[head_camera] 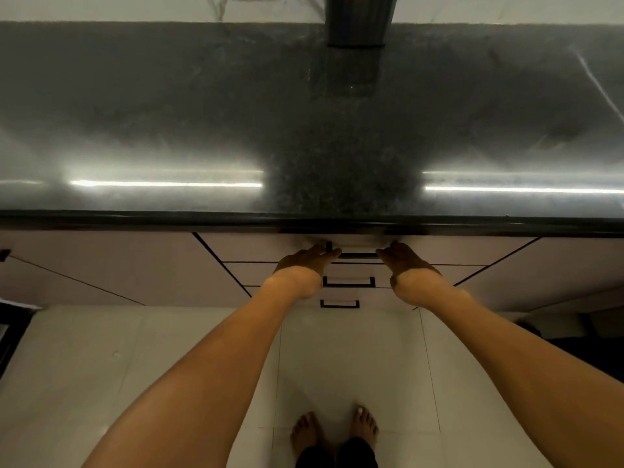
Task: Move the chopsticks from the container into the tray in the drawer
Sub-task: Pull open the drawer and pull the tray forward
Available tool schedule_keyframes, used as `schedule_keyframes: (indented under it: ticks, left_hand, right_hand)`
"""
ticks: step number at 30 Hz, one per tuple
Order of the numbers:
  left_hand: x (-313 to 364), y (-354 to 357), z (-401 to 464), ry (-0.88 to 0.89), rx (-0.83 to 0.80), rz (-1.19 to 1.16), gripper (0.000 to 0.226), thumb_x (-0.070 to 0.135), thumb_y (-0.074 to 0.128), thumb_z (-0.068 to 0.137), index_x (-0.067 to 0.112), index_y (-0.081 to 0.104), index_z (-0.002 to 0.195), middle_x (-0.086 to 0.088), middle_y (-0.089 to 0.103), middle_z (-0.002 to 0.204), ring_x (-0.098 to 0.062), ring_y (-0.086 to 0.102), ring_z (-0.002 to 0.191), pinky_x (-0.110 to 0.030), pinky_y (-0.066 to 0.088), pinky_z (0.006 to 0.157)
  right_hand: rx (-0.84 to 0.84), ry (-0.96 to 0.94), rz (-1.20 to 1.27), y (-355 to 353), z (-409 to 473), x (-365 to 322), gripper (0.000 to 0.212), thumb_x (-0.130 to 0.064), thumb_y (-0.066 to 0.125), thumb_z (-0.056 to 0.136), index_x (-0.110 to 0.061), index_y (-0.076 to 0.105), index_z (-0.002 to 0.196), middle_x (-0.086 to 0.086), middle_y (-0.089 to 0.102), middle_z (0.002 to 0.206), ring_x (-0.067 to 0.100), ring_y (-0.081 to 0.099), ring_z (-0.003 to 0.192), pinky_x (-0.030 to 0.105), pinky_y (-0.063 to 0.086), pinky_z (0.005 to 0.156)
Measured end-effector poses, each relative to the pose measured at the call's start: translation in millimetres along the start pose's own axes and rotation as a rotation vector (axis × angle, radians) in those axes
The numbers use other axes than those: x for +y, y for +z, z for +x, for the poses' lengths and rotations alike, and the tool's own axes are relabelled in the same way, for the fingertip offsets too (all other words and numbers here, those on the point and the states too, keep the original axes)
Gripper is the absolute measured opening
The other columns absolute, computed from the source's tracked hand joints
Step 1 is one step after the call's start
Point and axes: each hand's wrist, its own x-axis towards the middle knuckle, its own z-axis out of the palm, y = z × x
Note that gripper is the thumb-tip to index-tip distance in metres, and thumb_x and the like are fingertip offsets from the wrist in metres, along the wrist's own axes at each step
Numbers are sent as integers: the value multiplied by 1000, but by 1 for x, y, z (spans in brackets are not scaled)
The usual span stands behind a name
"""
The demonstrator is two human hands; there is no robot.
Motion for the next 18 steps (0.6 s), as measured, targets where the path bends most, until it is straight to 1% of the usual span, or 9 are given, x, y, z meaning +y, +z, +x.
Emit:
schedule_keyframes:
  ticks: [2, 4, 9, 11, 13, 14, 16, 18]
  left_hand:
    - [4, 2, 0, -24, 19, -27, 90, -9, 51, 81, 37, 15, 150, -3, 23, 157, -29, 37, 134, -42, 41, 104]
    - [8, 4, -3, -35, 27, -10, 91, -9, 51, 80, 34, 15, 151, -4, 25, 156, -30, 36, 136, -43, 39, 105]
    - [12, 7, -17, -29, -17, 58, 84, -5, 50, 85, 30, 12, 152, -4, 16, 160, -30, 27, 141, -46, 30, 112]
    - [13, 10, -26, -30, -30, 53, 83, -3, 49, 87, 31, 10, 152, -3, 12, 161, -30, 23, 143, -46, 25, 114]
    - [15, 15, -34, -19, -14, 58, 79, 0, 47, 89, 30, 9, 152, -4, 12, 161, -30, 22, 143, -46, 24, 115]
    - [16, 16, -38, -15, 0, 70, 77, 2, 45, 90, 30, 10, 152, -4, 13, 161, -30, 23, 142, -46, 25, 115]
    - [19, 20, -44, -16, 21, 87, 74, 3, 43, 90, 30, 12, 152, -5, 17, 160, -31, 27, 141, -47, 27, 113]
    - [22, 25, -52, 4, 50, 108, 72, 3, 42, 90, 29, 15, 152, -6, 20, 159, -32, 30, 139, -48, 31, 111]
  right_hand:
    - [1, 7, 6, 0, 0, 0, 74, -11, 52, 90, -28, 13, 151, 2, 4, 161, 22, 11, 147, 36, 20, 116]
    - [0, 10, -1, 2, -3, -2, 75, -13, 53, 90, -27, 13, 151, 2, 5, 161, 22, 11, 147, 37, 19, 116]
    - [-31, -12, -9, 7, -20, -3, 72, -10, 49, 91, -23, 13, 152, 6, 9, 160, 23, 14, 146, 37, 22, 115]
    - [-45, -38, -24, 9, -30, -2, 67, -10, 44, 93, -21, 13, 152, 9, 18, 159, 25, 20, 145, 37, 25, 114]
    - [-54, -45, -33, 9, -37, -2, 64, -10, 41, 94, -20, 14, 152, 11, 27, 156, 27, 29, 141, 37, 28, 112]
    - [-57, -44, -31, 9, -40, -2, 64, -10, 40, 94, -19, 14, 152, 10, 27, 156, 27, 28, 142, 37, 27, 113]
    - [-41, -60, -30, 12, -46, -3, 63, -10, 39, 94, -19, 15, 152, 8, 21, 158, 25, 19, 145, 38, 22, 115]
    - [-23, -91, -53, 17, -55, -1, 61, -12, 38, 95, -19, 16, 152, 10, 19, 158, 26, 16, 146, 41, 22, 116]
